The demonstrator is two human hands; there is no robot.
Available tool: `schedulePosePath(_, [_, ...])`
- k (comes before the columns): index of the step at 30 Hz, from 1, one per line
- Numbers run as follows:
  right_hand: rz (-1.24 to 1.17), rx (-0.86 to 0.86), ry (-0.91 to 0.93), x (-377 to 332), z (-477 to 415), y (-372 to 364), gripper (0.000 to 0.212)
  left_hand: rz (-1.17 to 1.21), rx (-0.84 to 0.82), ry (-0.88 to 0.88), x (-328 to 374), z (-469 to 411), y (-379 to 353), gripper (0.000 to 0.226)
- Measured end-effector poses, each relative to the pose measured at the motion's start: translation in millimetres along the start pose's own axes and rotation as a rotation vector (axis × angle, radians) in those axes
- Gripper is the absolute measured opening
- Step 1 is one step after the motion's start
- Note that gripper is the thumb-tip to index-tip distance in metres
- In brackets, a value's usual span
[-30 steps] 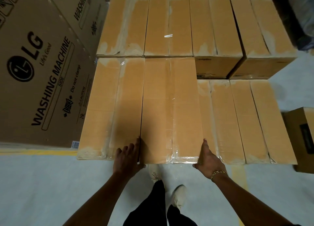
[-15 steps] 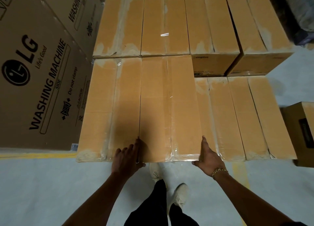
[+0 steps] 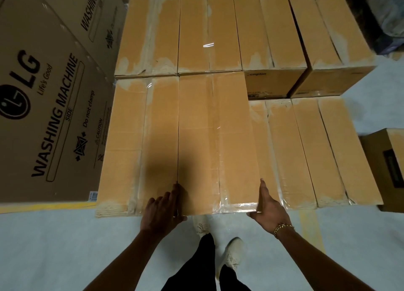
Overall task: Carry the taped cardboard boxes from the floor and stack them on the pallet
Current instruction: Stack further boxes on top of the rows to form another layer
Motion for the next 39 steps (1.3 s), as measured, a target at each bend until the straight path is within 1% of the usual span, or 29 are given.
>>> schedulePosePath(5, [-0.021, -0.009, -0.008, -1, -1, -5, 0.122, -0.053, -0.046, -0.012, 0, -4, 6, 0.123])
schedulePosePath(9, [-0.022, -0.023, -0.001, 2, -5, -7, 0.126, -0.016, -0.076, 0.007, -1, -2, -2, 0.121])
schedulePosePath(12, [-0.023, -0.062, 0.007, -1, -6, -5, 0.129, -0.035, -0.035, 0.006, -6, -2, -3, 0.13])
schedulePosePath(15, [-0.073, -0.112, 0.019, 2, -11, 2, 0.135, -0.08, -0.067, -0.004, -1, -8, 6, 0.139])
schedulePosePath(18, [-0.16, -0.14, 0.036, 9, -9, 6, 0.137, -0.074, -0.016, 0.025, 6, -12, 21, 0.13])
schedulePosePath(20, [-0.245, -0.113, 0.035, 14, -4, 13, 0.137, -0.055, 0.036, 0.029, 11, -17, 28, 0.116])
schedulePosePath(23, [-0.335, -0.054, 0.012, 33, 3, 33, 0.136, -0.098, 0.055, -0.033, 35, -35, 39, 0.101])
schedulePosePath(24, [-0.358, -0.033, 0.003, 43, 7, 42, 0.133, -0.125, 0.06, -0.068, 50, -43, 43, 0.098])
schedulePosePath(27, [-0.396, 0.049, -0.015, 79, 22, 75, 0.115, -0.163, 0.112, -0.168, 106, -67, 59, 0.09])
schedulePosePath(31, [-0.463, 0.164, -0.07, 150, 51, 117, 0.1, -0.144, 0.157, -0.288, 207, -86, 74, 0.084])
schedulePosePath(35, [-0.503, 0.245, -0.126, 235, 88, 158, 0.096, -0.092, 0.185, -0.361, 322, -90, 68, 0.084])
schedulePosePath(39, [-0.56, 0.345, -0.197, 328, 126, 207, 0.095, -0.046, 0.124, -0.479, 456, -90, 54, 0.086])
Point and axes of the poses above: each hand's wrist, its own z-axis away from the middle knuckle, its own y-axis out of the back of the hand, x = y × z, the point moved 1 cm from there along -z, towards the middle knuckle, and after that the axes turned 5 degrees about x, right-handed, at the moved point
